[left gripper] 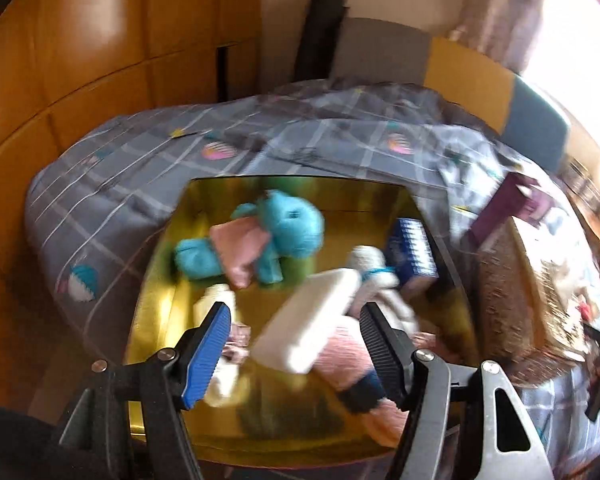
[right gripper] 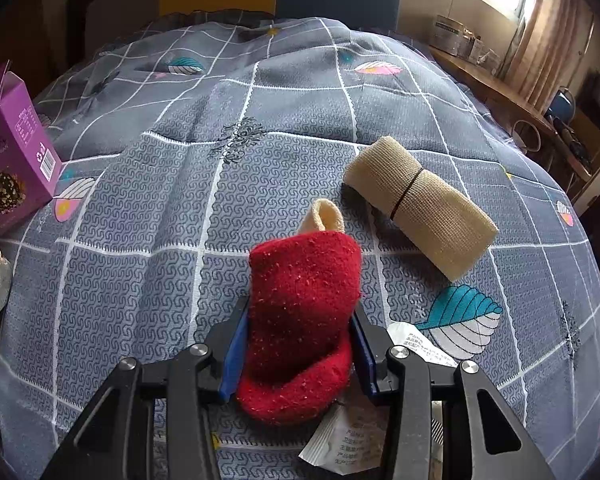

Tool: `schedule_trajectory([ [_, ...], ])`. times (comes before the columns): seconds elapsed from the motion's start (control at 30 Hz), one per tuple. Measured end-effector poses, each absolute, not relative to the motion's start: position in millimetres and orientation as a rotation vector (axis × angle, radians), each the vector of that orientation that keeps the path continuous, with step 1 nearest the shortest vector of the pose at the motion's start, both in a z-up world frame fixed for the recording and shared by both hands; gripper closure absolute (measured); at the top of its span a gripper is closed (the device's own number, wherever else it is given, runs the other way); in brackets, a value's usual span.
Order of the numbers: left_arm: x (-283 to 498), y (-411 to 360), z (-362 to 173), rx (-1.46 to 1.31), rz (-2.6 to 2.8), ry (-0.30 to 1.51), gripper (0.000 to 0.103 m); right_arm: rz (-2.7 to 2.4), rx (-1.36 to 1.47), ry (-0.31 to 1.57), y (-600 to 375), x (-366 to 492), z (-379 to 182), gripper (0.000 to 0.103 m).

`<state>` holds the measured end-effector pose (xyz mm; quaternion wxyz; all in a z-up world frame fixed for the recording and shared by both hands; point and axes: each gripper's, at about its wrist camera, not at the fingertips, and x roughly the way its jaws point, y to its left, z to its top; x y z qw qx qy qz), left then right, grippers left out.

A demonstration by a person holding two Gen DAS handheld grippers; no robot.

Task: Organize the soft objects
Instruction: 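Lift the red sock and carry it over the gold tray with the right gripper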

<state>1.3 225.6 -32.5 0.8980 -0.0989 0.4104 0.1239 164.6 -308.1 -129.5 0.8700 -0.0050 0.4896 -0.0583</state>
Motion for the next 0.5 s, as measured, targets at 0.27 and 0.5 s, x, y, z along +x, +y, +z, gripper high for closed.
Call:
schedule_trajectory([
  [0.27, 4.5, 174.8, -28.0, -0.095, 0.136, 0.849, 0.035, -0.122, 0.0, 1.029, -308.1, 166.0, -129.8, 0.058],
  [0.5, 2.1, 150.7, -27.5, -0.036, 0.074, 0.845, 0.035, -0.138, 0.0, 1.039, -305.4, 167.0, -129.6, 0.06],
])
